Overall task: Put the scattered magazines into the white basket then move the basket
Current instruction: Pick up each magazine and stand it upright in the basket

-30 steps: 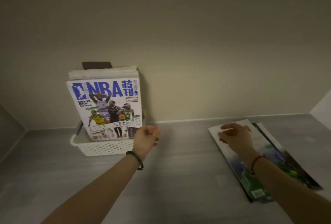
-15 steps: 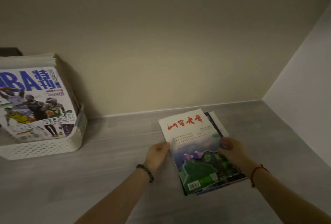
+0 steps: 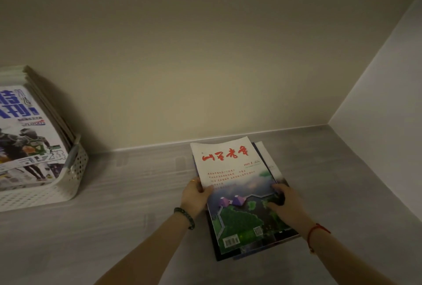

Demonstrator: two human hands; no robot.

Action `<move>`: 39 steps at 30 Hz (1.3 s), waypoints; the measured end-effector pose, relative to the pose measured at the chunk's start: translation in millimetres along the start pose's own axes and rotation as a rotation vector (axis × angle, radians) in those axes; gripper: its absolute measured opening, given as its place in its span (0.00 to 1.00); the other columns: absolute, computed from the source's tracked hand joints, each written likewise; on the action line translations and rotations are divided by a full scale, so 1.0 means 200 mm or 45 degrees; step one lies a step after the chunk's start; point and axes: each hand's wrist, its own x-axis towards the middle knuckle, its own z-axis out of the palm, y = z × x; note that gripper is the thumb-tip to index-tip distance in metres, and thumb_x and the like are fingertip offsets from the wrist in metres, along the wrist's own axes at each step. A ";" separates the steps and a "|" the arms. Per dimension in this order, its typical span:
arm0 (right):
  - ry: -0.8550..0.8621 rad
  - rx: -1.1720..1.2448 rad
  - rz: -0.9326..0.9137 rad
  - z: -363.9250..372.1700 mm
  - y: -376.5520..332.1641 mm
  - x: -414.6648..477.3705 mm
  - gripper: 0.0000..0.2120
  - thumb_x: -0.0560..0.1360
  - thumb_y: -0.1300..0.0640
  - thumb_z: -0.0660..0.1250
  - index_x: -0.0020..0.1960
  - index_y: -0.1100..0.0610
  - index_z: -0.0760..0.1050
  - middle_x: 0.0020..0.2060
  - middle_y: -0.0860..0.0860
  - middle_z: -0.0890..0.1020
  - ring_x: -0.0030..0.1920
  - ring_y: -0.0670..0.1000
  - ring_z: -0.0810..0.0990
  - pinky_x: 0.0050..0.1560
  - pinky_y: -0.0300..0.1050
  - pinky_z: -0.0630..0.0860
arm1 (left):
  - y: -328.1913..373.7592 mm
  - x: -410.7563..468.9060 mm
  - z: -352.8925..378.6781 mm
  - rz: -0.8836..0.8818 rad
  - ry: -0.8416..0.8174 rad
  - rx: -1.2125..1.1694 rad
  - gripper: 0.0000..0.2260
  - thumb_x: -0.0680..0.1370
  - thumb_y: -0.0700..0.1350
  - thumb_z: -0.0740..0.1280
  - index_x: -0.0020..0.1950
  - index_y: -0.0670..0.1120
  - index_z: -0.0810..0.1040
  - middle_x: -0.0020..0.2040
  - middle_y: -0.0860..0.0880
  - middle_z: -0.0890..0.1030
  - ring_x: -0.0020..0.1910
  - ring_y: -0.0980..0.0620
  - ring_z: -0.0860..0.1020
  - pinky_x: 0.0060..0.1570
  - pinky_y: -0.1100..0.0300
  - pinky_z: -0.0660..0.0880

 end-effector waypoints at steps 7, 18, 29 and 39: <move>0.076 0.278 -0.106 0.00 -0.16 0.01 0.21 0.72 0.62 0.67 0.63 0.59 0.67 0.55 0.53 0.76 0.53 0.52 0.75 0.50 0.45 0.74 | 0.14 -0.07 -0.13 0.148 -0.144 -0.264 0.13 0.77 0.30 0.57 0.61 0.36 0.67 0.61 0.35 0.75 0.62 0.36 0.73 0.63 0.39 0.69; 0.130 0.306 -0.439 0.19 -1.01 -0.14 0.05 0.74 0.64 0.63 0.41 0.66 0.76 0.40 0.62 0.81 0.37 0.57 0.78 0.41 0.48 0.76 | 0.33 -0.25 -1.05 0.499 0.175 -0.099 0.04 0.76 0.37 0.63 0.41 0.43 0.74 0.38 0.41 0.74 0.43 0.45 0.74 0.56 0.49 0.73; 0.116 0.682 -0.724 0.80 -2.12 -0.36 0.06 0.71 0.69 0.64 0.47 0.69 0.77 0.38 0.58 0.79 0.42 0.58 0.78 0.51 0.62 0.77 | 0.49 -0.41 -2.24 0.652 0.671 -0.075 0.08 0.76 0.43 0.63 0.39 0.52 0.79 0.46 0.52 0.81 0.46 0.53 0.80 0.40 0.63 0.76; 0.219 0.567 -0.596 1.26 -2.28 -0.36 0.06 0.72 0.69 0.64 0.44 0.68 0.79 0.35 0.54 0.78 0.27 0.42 0.71 0.21 0.20 0.63 | 0.24 -0.19 -2.57 0.375 0.748 -0.271 0.11 0.73 0.39 0.68 0.54 0.37 0.78 0.54 0.41 0.81 0.53 0.43 0.79 0.55 0.47 0.77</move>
